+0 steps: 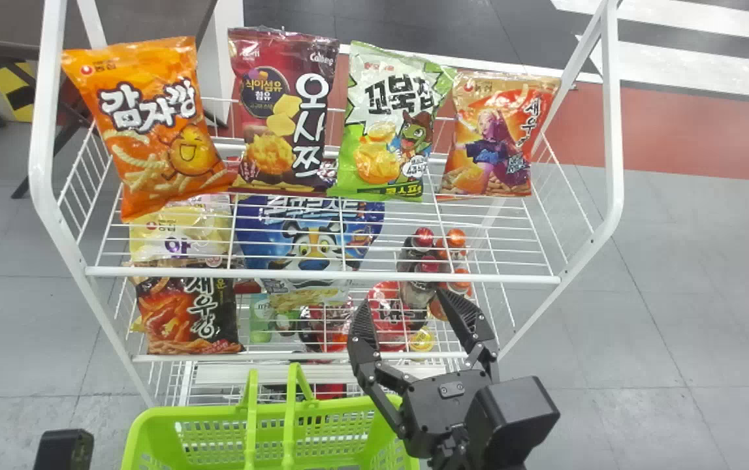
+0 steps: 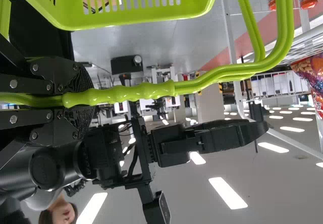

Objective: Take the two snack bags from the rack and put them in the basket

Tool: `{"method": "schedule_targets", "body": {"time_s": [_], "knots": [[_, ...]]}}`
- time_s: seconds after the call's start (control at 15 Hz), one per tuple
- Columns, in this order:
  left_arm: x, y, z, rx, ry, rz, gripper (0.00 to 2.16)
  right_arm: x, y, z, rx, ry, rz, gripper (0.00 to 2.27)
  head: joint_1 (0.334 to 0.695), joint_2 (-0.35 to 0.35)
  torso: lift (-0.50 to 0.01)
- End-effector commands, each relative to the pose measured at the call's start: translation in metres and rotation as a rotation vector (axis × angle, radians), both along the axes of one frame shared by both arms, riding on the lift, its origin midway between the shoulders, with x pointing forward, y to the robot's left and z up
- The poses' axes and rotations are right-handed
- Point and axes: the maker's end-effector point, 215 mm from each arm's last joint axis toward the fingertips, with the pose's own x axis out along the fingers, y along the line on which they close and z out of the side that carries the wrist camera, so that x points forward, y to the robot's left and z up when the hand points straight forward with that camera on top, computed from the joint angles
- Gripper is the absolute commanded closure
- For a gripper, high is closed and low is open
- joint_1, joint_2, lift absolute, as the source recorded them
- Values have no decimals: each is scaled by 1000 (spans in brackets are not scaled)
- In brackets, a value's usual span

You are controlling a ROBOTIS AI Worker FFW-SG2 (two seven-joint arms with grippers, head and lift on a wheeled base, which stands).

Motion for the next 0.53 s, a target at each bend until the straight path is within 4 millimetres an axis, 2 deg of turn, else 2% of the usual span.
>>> {"method": "schedule_targets", "body": {"time_s": [0.0, 0.47], "knots": [[0, 0, 0, -1, -2, 2, 1990, 0, 0, 0, 0, 0, 0, 184, 695, -208, -11], [1, 2, 0, -3, -5, 5, 1990, 0, -1, 1, 0, -4, -1, 184, 695, -204, -11]]}}
